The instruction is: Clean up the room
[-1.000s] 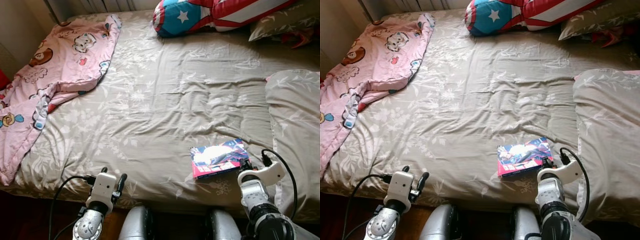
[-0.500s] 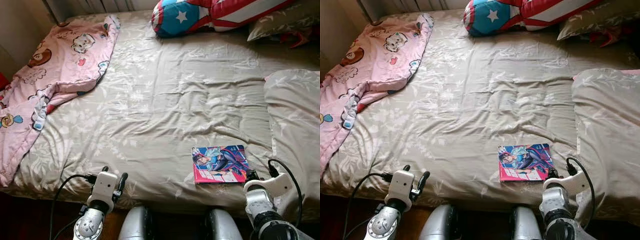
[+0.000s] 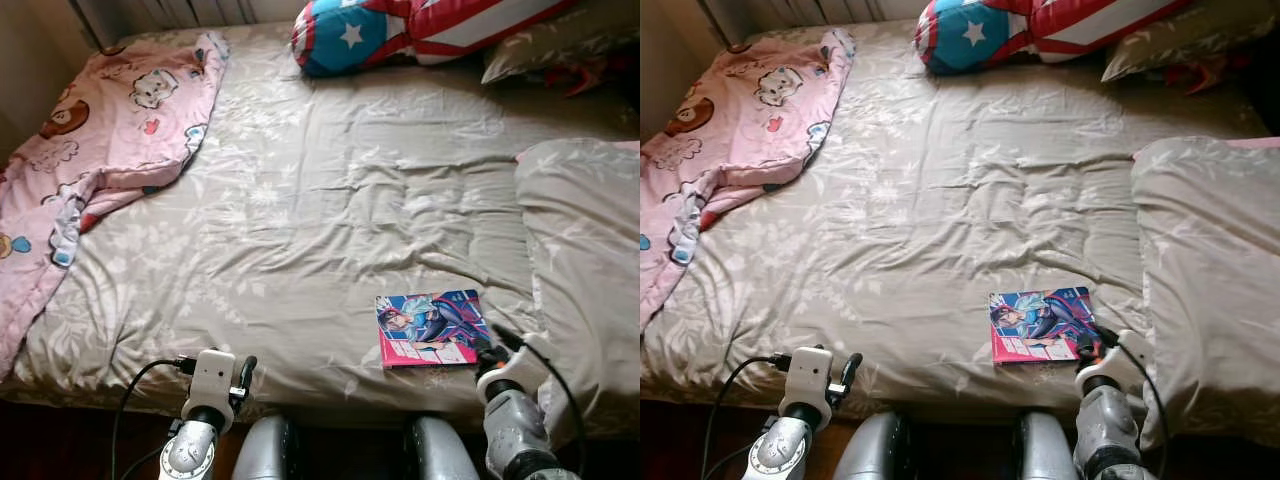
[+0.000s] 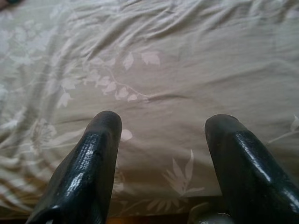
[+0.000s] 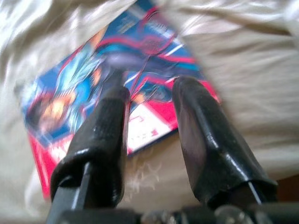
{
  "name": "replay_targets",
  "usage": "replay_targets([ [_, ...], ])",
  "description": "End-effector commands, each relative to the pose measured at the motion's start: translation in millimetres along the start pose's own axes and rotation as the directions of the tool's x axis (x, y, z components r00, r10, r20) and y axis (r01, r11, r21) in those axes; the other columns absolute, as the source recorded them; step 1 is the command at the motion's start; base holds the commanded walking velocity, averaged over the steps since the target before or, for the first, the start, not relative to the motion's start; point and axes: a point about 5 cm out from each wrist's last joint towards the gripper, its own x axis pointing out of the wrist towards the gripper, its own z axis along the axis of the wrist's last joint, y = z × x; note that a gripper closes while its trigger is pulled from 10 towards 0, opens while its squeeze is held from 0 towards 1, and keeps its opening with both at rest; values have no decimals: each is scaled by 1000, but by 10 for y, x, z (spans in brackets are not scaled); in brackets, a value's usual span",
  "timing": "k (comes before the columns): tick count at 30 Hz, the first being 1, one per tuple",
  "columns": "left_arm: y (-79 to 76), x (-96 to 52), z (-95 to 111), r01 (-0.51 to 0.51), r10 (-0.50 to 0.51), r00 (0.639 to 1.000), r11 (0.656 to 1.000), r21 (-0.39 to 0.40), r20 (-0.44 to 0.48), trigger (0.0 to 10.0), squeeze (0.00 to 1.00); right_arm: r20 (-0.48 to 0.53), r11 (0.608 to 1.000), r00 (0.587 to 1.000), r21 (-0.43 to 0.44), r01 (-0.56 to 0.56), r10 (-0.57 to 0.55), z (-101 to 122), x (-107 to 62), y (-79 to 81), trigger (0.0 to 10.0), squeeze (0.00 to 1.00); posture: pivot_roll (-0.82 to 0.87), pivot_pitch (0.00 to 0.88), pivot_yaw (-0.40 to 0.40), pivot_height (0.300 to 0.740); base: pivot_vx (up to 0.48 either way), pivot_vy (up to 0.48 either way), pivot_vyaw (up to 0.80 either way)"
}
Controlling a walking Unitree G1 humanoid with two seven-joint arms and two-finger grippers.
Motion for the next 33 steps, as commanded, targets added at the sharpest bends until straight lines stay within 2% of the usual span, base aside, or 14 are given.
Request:
replay_targets([
  [1,35,-13,-55,-15,15,999,1000,-6,-35,10000,0,-35,999,999,-51,-12,10,-114,-59,-30,10000,0,-68,186,49,686,0,0,0],
  [4,1,5,-57,-3,2,999,1000,-14,-39,10000,0,-56,997,998,-79,-16,12,-148,-74,-47,10000,0,-65,178,39,696,0,0,0],
  [7,5,-9,-258,-45,41,991,999,-30,-127,10000,0,-133,983,991,-173,-59,36,-309,-142,-45,10000,0,-88,157,16,716,0,0,0],
  [12,18,-168,-579,-80,62,961,995,-54,-271,10000,0,-186,978,982,-202,-58,19,-444,-211,-73,10000,0,-106,123,10,740,0,0,0],
  [13,18,-168,-579,-80,62,961,995,-54,-271,10000,0,-186,978,982,-202,-58,19,-444,-211,-73,10000,0,-106,123,10,740,0,0,0],
  [18,-1,-271,-766,-103,60,927,990,-99,-371,10000,0,-265,969,964,-239,-65,0,-621,-300,-85,10000,0,-108,78,10,740,0,0,0],
  [20,-22,-334,-881,-122,54,894,985,-125,-445,10000,0,-335,954,942,-290,-81,-22,-763,-381,-107,10000,0,-108,42,16,740,0,0,0],
  [22,-28,-352,-908,-128,52,886,983,-134,-461,10000,0,-346,951,938,-297,-84,-26,-786,-396,-115,10000,0,-108,40,17,740,0,0,0],
  [24,-46,-422,-996,-153,48,855,975,-163,-516,10000,0,-383,937,923,-333,-108,-30,-867,-457,-142,10000,0,-111,30,21,740,0,0,0],
  [30,-66,-553,-1140,-171,41,795,972,-160,-605,10000,0,-430,926,899,-369,-85,-89,-944,-559,-323,10000,0,-111,103,10,740,0,0,0],
  [32,-66,-560,-1147,-177,43,792,971,-161,-610,10000,0,-434,924,896,-374,-83,-95,-942,-568,-354,10000,0,-111,103,10,740,0,0,0],
  [33,-65,-570,-1156,-169,39,788,973,-155,-614,10000,0,-440,923,891,-378,-68,-115,-942,-592,-427,10000,0,-105,120,9,740,0,0,0],
])
